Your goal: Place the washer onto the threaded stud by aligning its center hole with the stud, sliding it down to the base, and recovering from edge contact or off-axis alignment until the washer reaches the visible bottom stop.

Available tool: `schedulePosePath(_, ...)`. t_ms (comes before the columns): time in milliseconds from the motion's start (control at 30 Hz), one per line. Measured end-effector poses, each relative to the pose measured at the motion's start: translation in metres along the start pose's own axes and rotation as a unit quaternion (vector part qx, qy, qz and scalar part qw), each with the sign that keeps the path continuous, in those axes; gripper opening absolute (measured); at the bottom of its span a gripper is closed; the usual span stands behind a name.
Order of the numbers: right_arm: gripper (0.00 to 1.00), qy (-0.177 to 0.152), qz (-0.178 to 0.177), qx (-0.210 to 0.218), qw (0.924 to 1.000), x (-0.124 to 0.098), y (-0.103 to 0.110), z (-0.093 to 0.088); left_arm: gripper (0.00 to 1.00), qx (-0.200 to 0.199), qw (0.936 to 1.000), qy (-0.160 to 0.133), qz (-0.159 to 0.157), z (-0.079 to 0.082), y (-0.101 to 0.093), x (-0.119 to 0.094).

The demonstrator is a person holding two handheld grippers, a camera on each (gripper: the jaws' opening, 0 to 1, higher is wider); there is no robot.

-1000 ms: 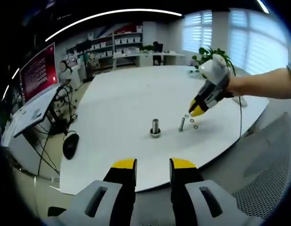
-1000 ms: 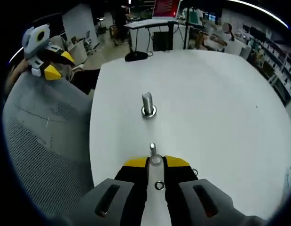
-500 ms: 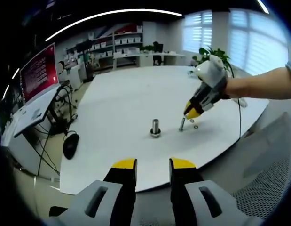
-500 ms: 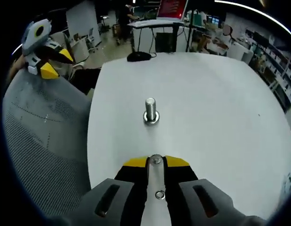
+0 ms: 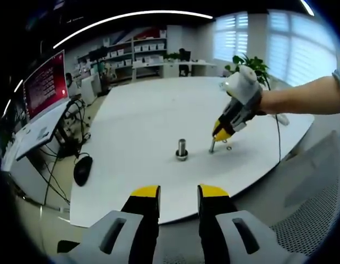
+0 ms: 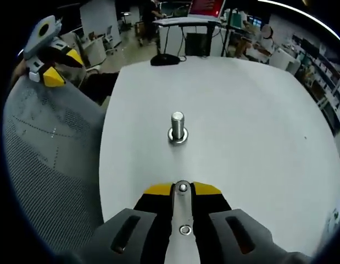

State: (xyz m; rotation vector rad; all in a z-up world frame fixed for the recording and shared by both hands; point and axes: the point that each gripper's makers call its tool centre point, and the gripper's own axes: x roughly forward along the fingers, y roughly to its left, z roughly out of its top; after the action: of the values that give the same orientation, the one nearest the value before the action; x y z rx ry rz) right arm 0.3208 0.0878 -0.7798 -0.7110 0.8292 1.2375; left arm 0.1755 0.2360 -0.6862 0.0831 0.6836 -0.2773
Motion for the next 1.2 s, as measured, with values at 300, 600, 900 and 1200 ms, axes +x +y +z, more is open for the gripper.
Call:
schedulePosePath(300, 0.14, 0.028, 0.002, -0.032, 0.9991, -0.001, -0.001, -0.002, 0.25, 0.001, 1.0000, 0.002, -0.001, -0.001, 0.000, 0.000)
schedulePosePath(600, 0.14, 0.065, 0.006, -0.065, 0.9958, 0.007, 0.000, -0.006, 0.25, 0.001, 1.0000, 0.002, -0.001, -0.001, 0.000, 0.000)
schedulePosePath(900, 0.09, 0.083, 0.005, -0.075, 0.9937, 0.020, -0.003, -0.008, 0.25, 0.000, 1.0000, 0.003, 0.000, -0.001, 0.000, 0.001)
schedulePosePath(1200, 0.09, 0.070, 0.012, -0.047, 0.9964, 0.032, -0.009, -0.006, 0.24, 0.000, 1.0000, 0.006, 0.001, -0.001, 0.000, 0.001)
